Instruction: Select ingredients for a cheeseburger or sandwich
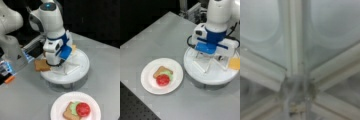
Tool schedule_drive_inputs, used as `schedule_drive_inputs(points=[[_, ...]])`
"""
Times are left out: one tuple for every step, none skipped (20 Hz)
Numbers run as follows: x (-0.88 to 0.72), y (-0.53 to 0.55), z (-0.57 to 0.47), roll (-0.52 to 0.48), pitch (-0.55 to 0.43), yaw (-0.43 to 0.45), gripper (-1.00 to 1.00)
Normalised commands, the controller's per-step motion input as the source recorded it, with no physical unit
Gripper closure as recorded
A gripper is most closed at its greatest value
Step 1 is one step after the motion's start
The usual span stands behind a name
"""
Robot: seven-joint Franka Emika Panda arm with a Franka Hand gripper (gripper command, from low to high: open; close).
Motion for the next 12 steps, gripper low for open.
schedule_drive_inputs(points=[[-0.01, -0.08, -0.15, -0.126, -0.104, 0.236, -1.0], [-0.03, -0.07, -0.15, -0.121, -0.099, 0.231, -1.0], [-0.05, -0.06, -0.14, -0.125, -0.098, 0.228, -1.0], [-0.06, -0.06, -0.14, -0.122, -0.097, 0.221, -1.0], [-0.08, -0.05, -0.14, -0.116, -0.089, 0.213, -1.0], [-0.09, -0.04, -0.15, -0.111, -0.086, 0.207, -1.0], [-0.09, -0.04, -0.15, -0.109, -0.085, 0.205, -1.0], [-0.09, -0.04, -0.15, -0.108, -0.085, 0.204, -1.0], [-0.09, -0.04, -0.15, -0.108, -0.085, 0.204, -1.0], [-0.1, -0.04, -0.16, -0.126, -0.123, 0.219, -1.0], [-0.12, -0.05, -0.17, -0.133, -0.137, 0.227, -1.0], [-0.13, -0.05, -0.17, -0.135, -0.141, 0.23, -1.0]])
